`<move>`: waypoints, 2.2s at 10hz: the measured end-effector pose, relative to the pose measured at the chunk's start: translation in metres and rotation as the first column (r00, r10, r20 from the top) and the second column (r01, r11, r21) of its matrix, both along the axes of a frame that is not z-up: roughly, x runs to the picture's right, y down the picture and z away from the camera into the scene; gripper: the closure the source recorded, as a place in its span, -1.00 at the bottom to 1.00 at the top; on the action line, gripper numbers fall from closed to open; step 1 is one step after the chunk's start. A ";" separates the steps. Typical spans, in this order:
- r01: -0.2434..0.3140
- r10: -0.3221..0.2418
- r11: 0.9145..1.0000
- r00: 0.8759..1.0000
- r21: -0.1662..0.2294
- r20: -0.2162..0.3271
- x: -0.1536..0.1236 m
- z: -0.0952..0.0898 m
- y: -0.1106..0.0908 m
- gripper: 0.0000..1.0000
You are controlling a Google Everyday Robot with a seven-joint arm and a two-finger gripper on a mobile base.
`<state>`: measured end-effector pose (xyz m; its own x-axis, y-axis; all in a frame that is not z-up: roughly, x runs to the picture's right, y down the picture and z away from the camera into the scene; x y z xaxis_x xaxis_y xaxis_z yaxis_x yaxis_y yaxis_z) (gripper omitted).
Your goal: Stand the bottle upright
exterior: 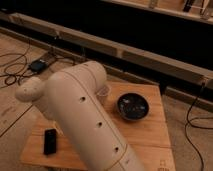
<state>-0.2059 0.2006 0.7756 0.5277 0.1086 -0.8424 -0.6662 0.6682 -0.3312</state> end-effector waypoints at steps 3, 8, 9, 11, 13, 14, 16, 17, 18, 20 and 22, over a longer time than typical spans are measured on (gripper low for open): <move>0.020 -0.021 0.999 0.999 -0.040 -0.039 0.005 0.021 0.008 -0.30; 0.039 -0.044 0.996 0.997 -0.078 -0.062 0.011 0.037 0.016 -0.28; 0.037 -0.042 0.996 0.997 -0.078 -0.063 0.012 0.037 0.015 -0.28; 0.038 -0.043 0.996 0.997 -0.078 -0.062 0.011 0.037 0.015 -0.28; 0.039 -0.044 0.996 0.997 -0.078 -0.062 0.011 0.037 0.016 -0.28; 0.039 -0.044 0.996 0.997 -0.078 -0.062 0.011 0.037 0.015 -0.28; 0.039 -0.044 0.996 0.997 -0.079 -0.062 0.011 0.037 0.016 -0.27; 0.017 -0.021 0.996 0.998 -0.086 -0.056 0.011 0.035 0.014 -0.35; -0.016 0.012 0.996 0.999 -0.093 -0.049 0.013 0.033 0.011 -0.51; -0.082 0.079 0.992 0.996 -0.100 -0.032 0.015 0.029 0.003 -0.60; -0.122 0.120 0.987 0.993 -0.107 -0.023 0.022 0.025 -0.004 -0.60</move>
<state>-0.1839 0.1962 0.8001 0.5026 0.0789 -0.8609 -0.7456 0.5436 -0.3855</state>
